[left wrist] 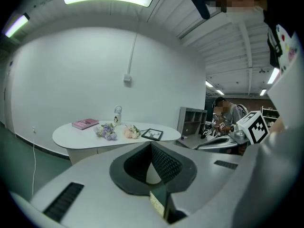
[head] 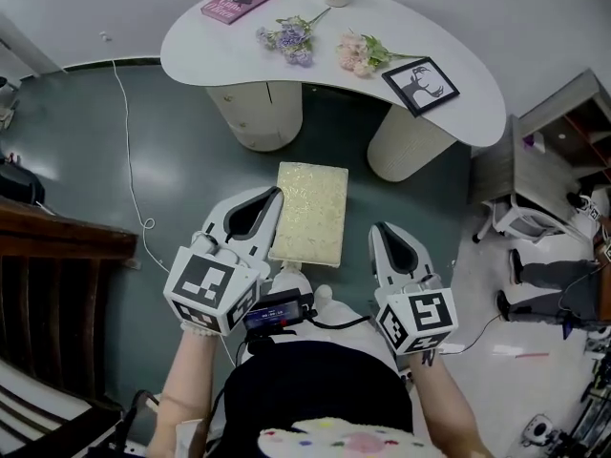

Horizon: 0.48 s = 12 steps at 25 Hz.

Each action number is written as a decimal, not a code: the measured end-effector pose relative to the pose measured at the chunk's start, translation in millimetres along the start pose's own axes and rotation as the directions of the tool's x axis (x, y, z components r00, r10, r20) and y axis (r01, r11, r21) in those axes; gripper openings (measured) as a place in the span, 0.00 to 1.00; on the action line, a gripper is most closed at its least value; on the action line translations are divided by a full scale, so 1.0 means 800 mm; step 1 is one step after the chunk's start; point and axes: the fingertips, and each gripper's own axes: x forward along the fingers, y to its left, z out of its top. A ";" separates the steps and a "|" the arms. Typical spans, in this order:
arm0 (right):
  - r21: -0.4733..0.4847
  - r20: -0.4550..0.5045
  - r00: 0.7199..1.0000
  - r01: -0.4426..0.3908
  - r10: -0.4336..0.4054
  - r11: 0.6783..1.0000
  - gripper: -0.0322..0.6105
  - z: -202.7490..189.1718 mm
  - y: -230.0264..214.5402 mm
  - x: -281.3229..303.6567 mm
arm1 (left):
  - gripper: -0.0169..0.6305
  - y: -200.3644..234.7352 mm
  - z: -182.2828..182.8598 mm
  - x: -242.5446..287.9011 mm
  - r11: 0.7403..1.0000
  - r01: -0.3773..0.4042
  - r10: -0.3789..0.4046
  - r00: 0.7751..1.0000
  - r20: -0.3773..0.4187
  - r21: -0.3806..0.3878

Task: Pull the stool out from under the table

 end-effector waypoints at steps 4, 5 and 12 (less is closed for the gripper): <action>-0.107 0.030 1.000 -0.004 0.008 0.994 0.12 0.021 0.006 -0.018 | 0.05 -0.013 0.016 -0.016 1.000 -0.009 0.008 0.999 0.037 0.011; -0.136 0.038 0.999 -0.007 0.013 0.991 0.12 0.026 0.008 -0.022 | 0.05 -0.017 0.018 -0.020 1.000 -0.010 0.009 0.999 0.041 0.015; -0.239 0.088 0.996 -0.005 0.027 0.971 0.12 0.057 0.013 -0.048 | 0.05 -0.036 0.025 -0.037 0.998 -0.021 0.018 0.999 0.046 0.051</action>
